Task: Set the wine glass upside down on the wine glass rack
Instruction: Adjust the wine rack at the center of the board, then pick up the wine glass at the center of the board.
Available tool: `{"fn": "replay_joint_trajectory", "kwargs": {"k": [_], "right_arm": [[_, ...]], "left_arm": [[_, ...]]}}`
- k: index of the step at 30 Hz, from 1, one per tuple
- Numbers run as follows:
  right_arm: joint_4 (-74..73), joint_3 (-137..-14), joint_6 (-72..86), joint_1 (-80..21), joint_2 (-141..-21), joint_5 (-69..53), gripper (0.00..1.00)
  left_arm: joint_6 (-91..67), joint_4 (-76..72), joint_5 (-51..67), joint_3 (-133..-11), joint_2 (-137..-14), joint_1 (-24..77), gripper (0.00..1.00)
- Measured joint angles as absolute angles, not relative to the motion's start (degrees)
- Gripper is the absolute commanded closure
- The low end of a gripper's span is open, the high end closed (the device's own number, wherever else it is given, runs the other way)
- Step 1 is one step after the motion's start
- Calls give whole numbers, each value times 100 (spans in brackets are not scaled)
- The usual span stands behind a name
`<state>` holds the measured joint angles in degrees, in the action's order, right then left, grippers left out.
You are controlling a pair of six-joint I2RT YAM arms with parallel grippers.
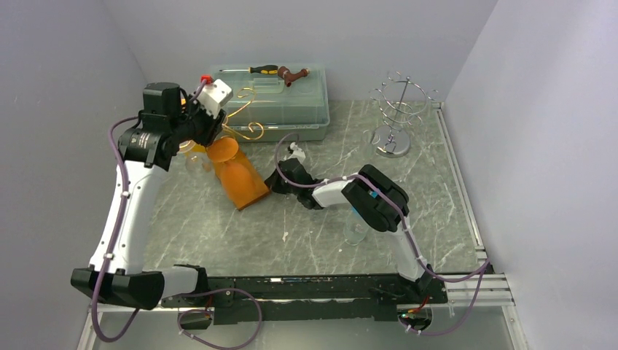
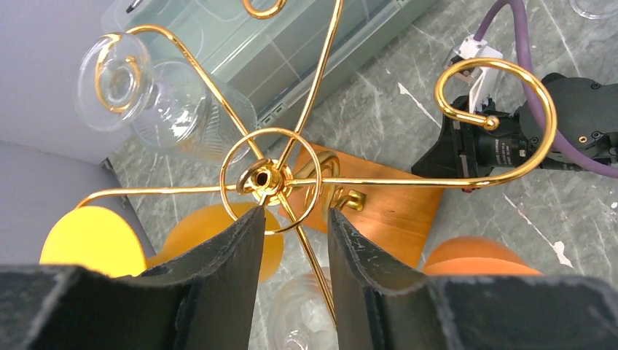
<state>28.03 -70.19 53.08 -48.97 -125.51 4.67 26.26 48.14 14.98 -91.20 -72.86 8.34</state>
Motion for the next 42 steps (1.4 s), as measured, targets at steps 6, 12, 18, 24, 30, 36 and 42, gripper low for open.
{"fn": "replay_joint_trajectory", "kwargs": {"k": [6,12,18,24,30,36,42], "right_arm": [[2860,-6956,5358,-5089,-12525,460,100],[2884,-6770,5398,-5369,-12405,377,100],[2845,-6580,5415,-5439,-12256,285,100],[2368,-6429,5258,-5317,-11891,193,85],[1461,-6534,4633,-4978,-10956,158,52],[-43,-7142,3697,-4829,-9688,432,1],[-1636,-7467,3055,-4501,-8283,875,0]], "left_arm": [[2720,4884,1498,-9041,-7019,834,58],[2735,5057,1500,-9041,-6987,834,58],[2738,5153,1514,-8967,-6855,834,58],[2733,5212,1525,-8976,-6801,834,50],[2576,5334,1581,-9568,-6965,834,24],[2145,5295,1699,-10501,-7037,834,0],[1914,5367,1905,-11024,-7039,834,0]]}}
